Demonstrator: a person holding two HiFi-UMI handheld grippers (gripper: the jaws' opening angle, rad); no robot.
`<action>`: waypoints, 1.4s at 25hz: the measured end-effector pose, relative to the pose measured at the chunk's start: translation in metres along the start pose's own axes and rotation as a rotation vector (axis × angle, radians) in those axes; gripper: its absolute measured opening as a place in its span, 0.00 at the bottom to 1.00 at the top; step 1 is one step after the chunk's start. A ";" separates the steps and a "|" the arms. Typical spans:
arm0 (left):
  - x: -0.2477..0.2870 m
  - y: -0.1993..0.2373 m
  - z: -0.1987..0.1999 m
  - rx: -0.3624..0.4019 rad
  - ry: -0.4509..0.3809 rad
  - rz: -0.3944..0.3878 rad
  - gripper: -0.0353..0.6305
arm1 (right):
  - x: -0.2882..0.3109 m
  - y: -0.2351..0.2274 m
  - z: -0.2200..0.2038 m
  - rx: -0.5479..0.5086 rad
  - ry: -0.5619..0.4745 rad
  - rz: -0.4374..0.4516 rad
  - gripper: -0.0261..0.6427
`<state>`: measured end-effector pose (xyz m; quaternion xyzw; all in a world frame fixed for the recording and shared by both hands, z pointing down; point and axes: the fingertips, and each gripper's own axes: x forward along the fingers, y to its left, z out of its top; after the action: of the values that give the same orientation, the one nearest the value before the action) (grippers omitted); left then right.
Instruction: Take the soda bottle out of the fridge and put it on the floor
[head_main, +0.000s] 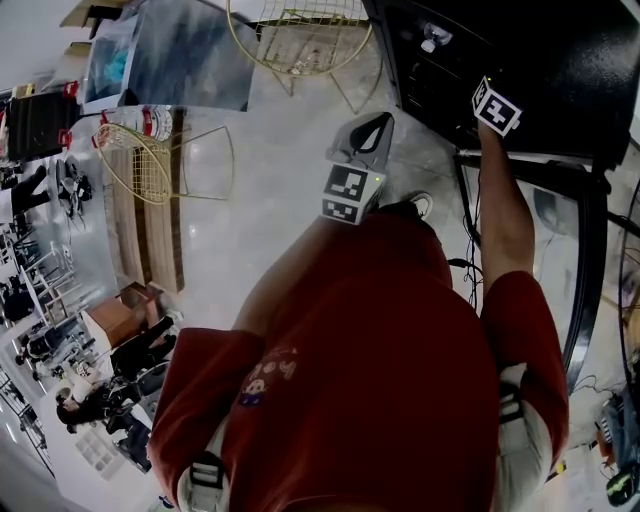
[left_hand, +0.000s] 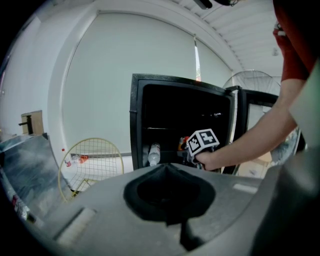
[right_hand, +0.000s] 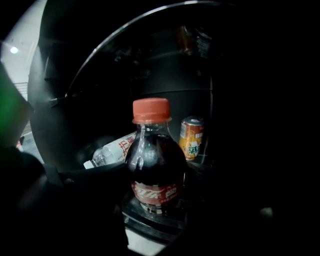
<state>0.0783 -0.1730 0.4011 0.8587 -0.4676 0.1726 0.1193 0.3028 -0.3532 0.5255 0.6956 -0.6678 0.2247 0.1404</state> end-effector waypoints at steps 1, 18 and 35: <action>-0.001 0.001 0.001 0.000 0.002 0.002 0.05 | 0.000 0.001 0.000 0.000 0.007 -0.002 0.53; -0.014 0.009 -0.002 -0.019 -0.020 0.011 0.05 | -0.017 0.010 -0.007 -0.010 0.079 0.009 0.49; -0.022 0.025 0.000 -0.039 -0.056 -0.003 0.05 | -0.083 0.052 -0.025 -0.095 0.061 0.061 0.49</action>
<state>0.0463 -0.1698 0.3938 0.8613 -0.4729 0.1393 0.1231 0.2470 -0.2726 0.5002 0.6603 -0.6940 0.2178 0.1867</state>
